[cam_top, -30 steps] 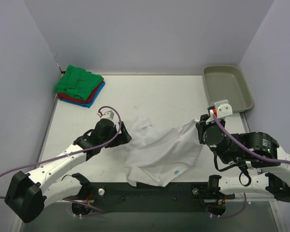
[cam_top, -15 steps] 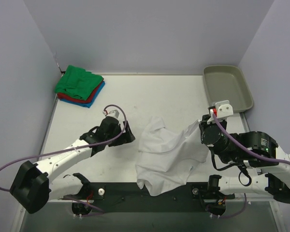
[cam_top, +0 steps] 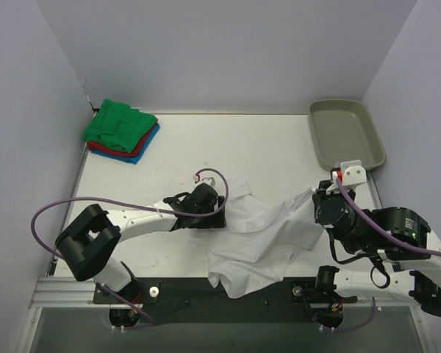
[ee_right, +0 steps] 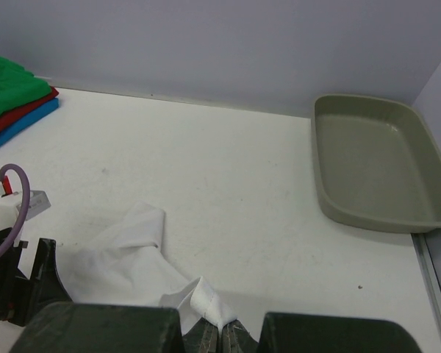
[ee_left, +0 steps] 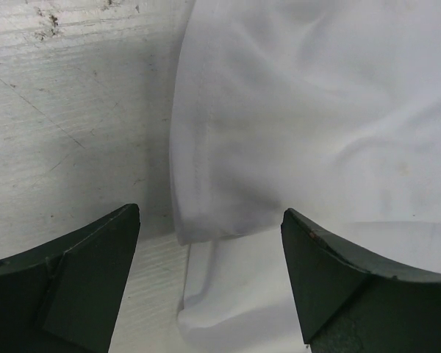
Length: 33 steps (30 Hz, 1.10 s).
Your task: Fold and stack the t-shirts
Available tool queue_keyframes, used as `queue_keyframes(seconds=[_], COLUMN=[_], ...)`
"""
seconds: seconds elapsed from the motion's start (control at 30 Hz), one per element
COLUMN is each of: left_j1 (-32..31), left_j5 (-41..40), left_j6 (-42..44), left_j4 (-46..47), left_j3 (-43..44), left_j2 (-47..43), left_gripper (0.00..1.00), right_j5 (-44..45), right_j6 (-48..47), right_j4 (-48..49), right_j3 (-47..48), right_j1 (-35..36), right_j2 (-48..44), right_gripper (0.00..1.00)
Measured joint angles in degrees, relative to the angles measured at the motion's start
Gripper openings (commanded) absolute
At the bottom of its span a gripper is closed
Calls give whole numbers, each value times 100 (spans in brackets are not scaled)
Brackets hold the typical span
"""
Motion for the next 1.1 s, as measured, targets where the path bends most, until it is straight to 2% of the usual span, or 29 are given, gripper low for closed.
queue_keyframes(seconds=[0.03, 0.07, 0.2, 0.37, 0.47, 0.73, 0.83, 0.93, 1.1], left_j1=[4, 2, 2, 4, 4, 11, 24, 59, 199], left_j5=[-26, -50, -109, -164, -175, -208, -323, -481, -732], left_j6=[-11, -15, -37, -127, -140, -157, -59, 151, 551], left_j4=[11, 33, 103, 216, 304, 334, -103, -721, -1368], left_j3=[0, 0, -20, -72, -118, -125, 52, 739, 2533], left_j2=[0, -2, 0, 98, 181, 221, -66, -577, -1729], left_gripper=[85, 76, 52, 31, 0, 0, 0, 0, 0], right_j5=[-7, -17, -31, -57, -66, -48, 72, 116, 20], right_j6=[17, 24, 44, 59, 59, 79, -4, -269, -966], right_j4=[-2, -4, -11, -9, -9, -11, 2, 105, 664], right_j3=[-31, -55, -66, -74, -90, -179, -164, 109, 798], right_j1=[0, 0, 0, 0, -2, -2, -2, -2, -2], right_j2=[-9, -13, -15, -13, -15, -57, -26, 107, 216], right_gripper=[0, 0, 0, 0, 0, 0, 0, 0, 0])
